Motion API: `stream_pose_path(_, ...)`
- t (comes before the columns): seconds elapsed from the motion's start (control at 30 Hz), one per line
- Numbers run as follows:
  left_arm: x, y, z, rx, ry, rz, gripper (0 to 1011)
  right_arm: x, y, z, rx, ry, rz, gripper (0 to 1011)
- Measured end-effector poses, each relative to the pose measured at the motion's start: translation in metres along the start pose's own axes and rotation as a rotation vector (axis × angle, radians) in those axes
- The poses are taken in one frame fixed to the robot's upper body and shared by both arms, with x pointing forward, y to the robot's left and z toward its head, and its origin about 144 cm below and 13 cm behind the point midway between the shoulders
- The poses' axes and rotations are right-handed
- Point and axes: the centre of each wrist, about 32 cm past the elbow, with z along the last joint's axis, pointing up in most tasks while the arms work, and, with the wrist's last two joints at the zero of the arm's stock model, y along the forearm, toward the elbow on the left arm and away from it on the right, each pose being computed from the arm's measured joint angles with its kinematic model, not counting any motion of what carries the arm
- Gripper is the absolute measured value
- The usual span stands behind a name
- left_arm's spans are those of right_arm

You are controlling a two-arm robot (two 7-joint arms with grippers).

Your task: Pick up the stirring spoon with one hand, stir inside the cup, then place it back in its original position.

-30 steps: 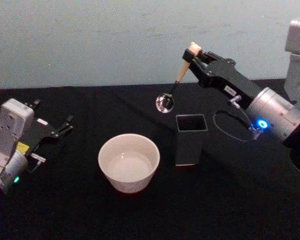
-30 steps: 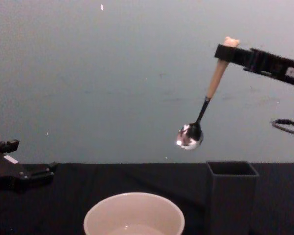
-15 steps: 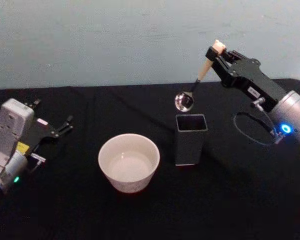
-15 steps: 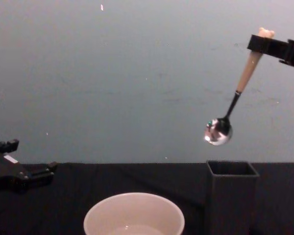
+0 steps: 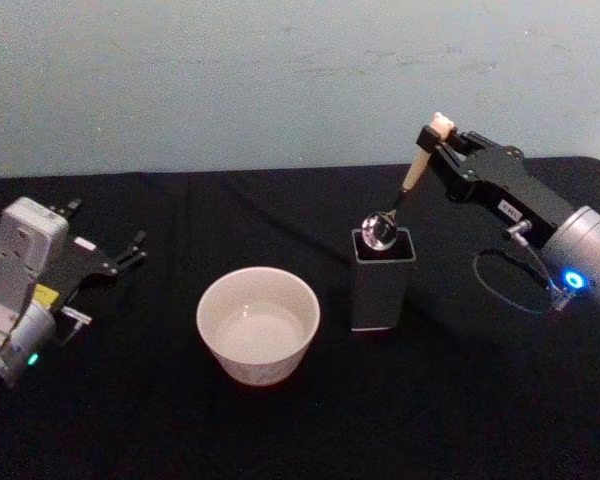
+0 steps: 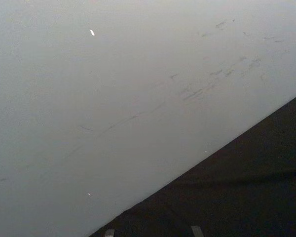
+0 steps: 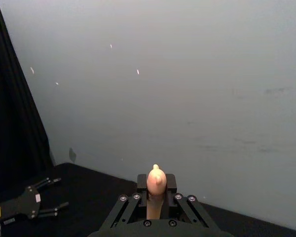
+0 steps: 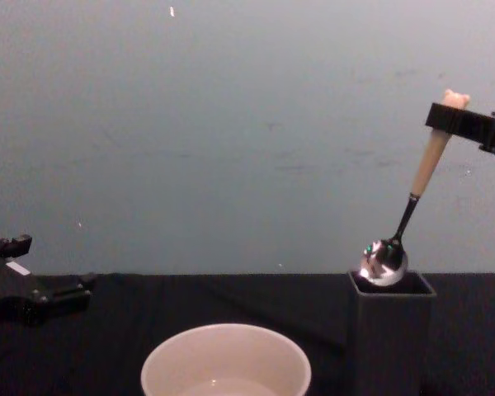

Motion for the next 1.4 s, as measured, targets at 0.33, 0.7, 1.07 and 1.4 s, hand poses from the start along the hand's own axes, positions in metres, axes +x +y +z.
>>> stream_pose_path(0.33, 0.0, 0.0, 0.0, 0.0, 0.0, 0.0, 1001, 0.001, 0.002, -0.013, -0.051, 0.017, -0.007, 214)
stream_pose_path(0.7, 0.0, 0.0, 0.0, 0.0, 0.0, 0.0, 1001, 0.002, 0.003, -0.031, -0.12, 0.039, -0.013, 214)
stream_pose_path(1.07, 0.0, 0.0, 0.0, 0.0, 0.0, 0.0, 1001, 0.002, 0.003, -0.047, -0.187, 0.054, -0.017, 214)
stream_pose_path(1.4, 0.0, 0.0, 0.0, 0.0, 0.0, 0.0, 1001, 0.003, 0.003, -0.054, -0.217, 0.055, -0.026, 214)
